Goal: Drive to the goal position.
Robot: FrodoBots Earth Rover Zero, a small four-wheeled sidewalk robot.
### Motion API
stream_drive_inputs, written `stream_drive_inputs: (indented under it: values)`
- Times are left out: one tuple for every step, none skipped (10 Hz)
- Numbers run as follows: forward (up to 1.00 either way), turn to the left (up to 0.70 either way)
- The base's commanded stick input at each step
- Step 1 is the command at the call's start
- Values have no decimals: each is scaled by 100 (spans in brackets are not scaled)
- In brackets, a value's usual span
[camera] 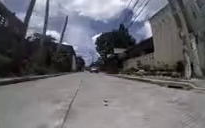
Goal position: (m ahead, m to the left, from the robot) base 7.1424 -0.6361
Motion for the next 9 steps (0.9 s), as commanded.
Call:
stream_drive_inputs:
  values:
    - [70, 0]
    - [70, 0]
    - [70, 0]
    - [70, 0]
    - [70, 0]
    - [70, 0]
    - [70, 0]
    - [70, 0]
    - [70, 0]
